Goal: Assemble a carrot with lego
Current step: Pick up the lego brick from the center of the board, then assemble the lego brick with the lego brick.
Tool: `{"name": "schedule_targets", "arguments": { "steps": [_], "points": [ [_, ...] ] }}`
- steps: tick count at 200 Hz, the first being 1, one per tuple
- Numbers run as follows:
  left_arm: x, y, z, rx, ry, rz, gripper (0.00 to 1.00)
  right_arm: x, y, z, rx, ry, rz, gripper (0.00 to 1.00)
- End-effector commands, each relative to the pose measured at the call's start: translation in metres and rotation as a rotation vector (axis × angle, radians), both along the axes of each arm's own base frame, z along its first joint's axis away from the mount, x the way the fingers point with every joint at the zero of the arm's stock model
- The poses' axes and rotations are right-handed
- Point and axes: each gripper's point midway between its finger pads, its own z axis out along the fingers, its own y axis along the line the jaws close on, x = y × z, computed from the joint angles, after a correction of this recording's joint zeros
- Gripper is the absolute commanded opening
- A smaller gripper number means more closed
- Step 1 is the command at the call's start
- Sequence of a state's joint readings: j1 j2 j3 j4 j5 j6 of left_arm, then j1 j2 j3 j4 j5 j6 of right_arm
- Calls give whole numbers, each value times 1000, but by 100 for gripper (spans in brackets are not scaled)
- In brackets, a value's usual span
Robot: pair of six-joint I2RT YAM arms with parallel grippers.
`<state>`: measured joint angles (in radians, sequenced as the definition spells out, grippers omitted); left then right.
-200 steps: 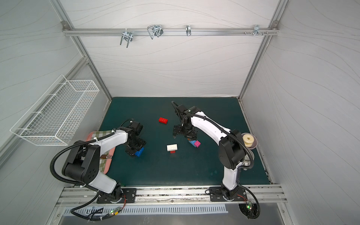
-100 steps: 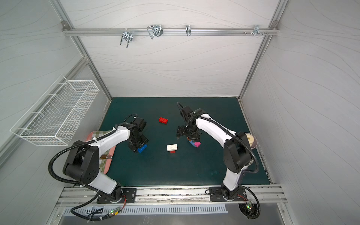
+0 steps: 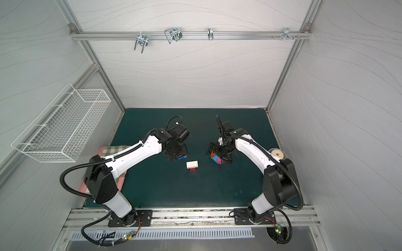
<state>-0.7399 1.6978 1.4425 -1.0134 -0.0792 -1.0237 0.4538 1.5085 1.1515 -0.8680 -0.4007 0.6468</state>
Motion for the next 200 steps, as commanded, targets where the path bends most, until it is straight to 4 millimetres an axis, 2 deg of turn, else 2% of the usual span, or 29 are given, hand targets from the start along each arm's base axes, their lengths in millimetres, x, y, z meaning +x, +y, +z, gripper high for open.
{"name": "schedule_targets", "arguments": {
  "steps": [1, 22, 67, 200],
  "points": [
    [-5, -12, 3, 48, 25, -89, 37, -4, 1, 14, 120, -19, 29, 99],
    [-9, -33, -1, 34, 32, -162, 37, -5, -9, 14, 140, -16, 11, 99],
    [-17, -48, -21, 33, 94, -228, 35, -1, -20, 14, 158, -20, -8, 99],
    [-14, -55, -30, 72, 148, -182, 35, 5, -31, 11, 143, -14, -45, 99]
  ]
}}
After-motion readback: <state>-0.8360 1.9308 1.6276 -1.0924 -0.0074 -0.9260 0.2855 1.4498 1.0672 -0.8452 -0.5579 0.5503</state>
